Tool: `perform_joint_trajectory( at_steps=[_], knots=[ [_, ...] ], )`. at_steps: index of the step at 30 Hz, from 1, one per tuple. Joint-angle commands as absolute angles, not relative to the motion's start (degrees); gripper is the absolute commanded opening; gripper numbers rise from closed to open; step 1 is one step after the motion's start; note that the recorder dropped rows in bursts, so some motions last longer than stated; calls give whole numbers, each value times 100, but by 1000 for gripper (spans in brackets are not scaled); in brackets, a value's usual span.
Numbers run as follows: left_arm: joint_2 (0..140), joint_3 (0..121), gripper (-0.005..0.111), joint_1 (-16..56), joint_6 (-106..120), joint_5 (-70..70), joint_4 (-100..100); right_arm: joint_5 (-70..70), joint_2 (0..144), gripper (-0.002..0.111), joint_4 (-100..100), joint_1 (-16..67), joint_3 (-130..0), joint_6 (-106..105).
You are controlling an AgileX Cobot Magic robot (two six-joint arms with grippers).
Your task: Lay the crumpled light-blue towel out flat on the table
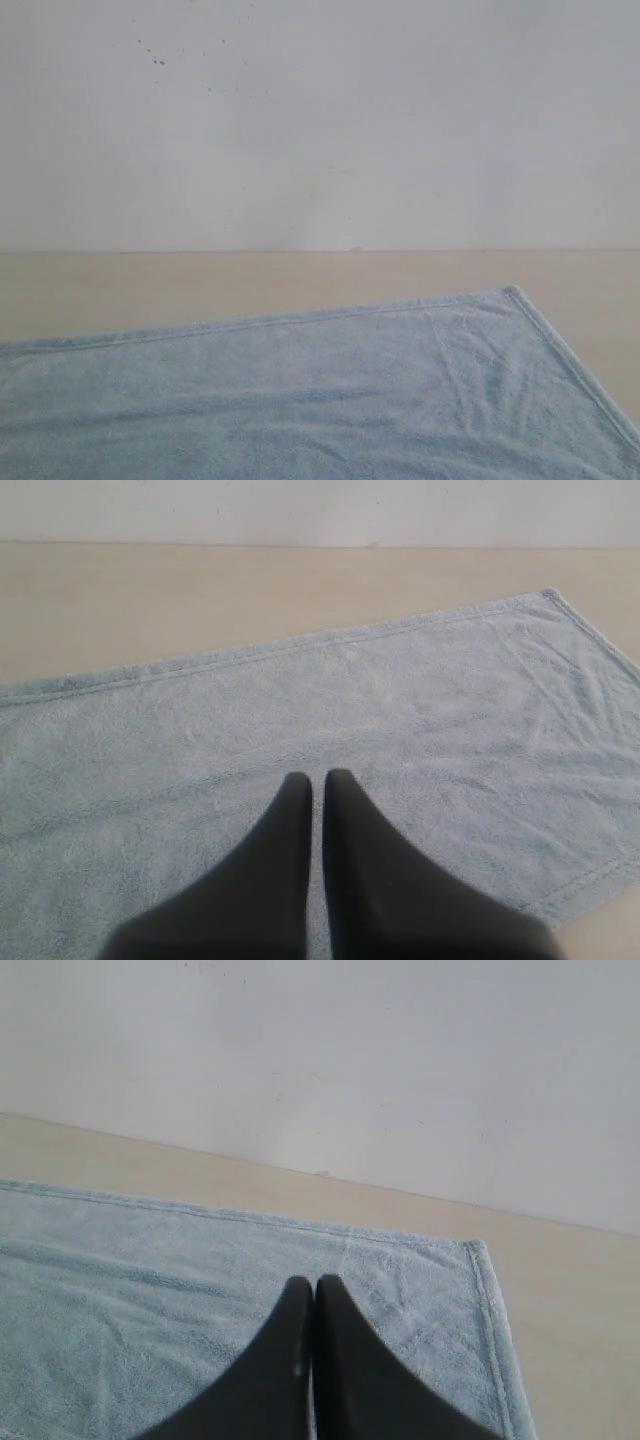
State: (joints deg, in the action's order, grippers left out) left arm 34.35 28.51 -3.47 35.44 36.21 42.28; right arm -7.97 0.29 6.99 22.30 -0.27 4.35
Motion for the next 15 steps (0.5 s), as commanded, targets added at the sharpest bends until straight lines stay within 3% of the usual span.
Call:
perform_joint_trajectory(
  at_steps=[1,15],
  knots=[
    [3414,2834,4,-335,3569,3575,4266,-801,0,0,658,2251,0,285],
    [3414,2834,4,-335,3569,3575,4266,-801,0,0,568,2251,0,285]
  ],
)
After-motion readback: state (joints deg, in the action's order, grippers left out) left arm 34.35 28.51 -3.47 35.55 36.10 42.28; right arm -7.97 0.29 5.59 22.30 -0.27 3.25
